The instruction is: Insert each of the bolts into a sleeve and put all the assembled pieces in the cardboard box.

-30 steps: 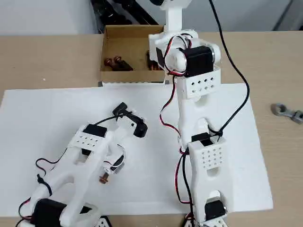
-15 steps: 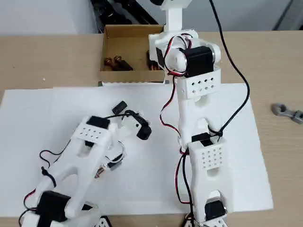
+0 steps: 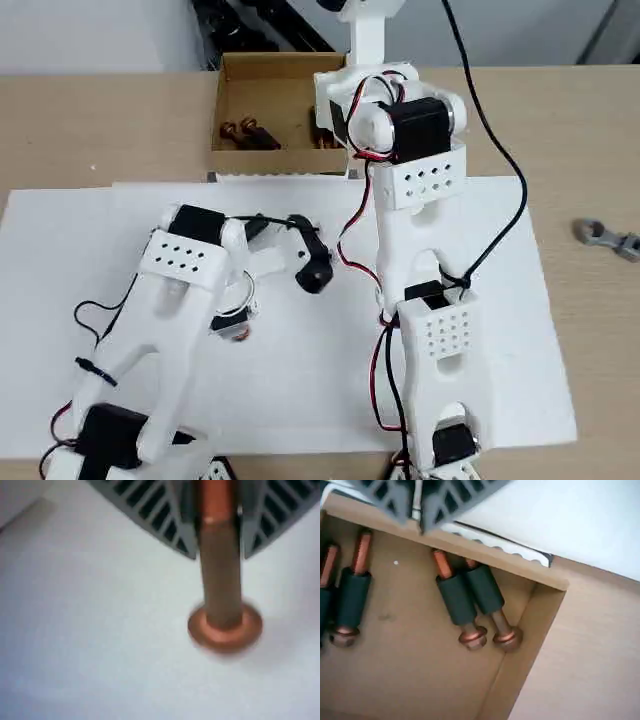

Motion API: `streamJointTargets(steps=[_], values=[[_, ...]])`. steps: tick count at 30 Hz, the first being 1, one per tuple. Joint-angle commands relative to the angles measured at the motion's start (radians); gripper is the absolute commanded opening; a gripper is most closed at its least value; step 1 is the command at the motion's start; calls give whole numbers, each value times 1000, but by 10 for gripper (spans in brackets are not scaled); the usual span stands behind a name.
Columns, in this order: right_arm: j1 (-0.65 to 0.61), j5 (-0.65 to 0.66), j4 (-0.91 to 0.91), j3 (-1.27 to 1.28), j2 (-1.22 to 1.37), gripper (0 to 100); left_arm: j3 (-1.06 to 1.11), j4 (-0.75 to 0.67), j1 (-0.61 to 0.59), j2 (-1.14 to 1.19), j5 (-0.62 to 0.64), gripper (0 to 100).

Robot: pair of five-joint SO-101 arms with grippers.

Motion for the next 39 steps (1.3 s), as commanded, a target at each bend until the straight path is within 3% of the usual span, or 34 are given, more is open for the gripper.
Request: streamJointTargets(steps=[1,8,13,26,29,34,39], values=[[10,6,10,-89,-67,5,-67,26,-61,-6,-72,6],[5,6,10,-89,-61,5,-114,-193,-296,-5,-63,6],[5,5,8,-89,-61,5,-120,-287,-290,-5,29,6],[4,5,8,-89,-61,5,-120,-651,-279,-3,601,6],[4,5,10,-89,-64,5,-21,-661,-273,-3,620,6],[4,5,10,-89,-65,5,298,-844,-279,-5,609,6],[4,5,10,-89,-62,5,452,-855,-278,-14,476,7]])
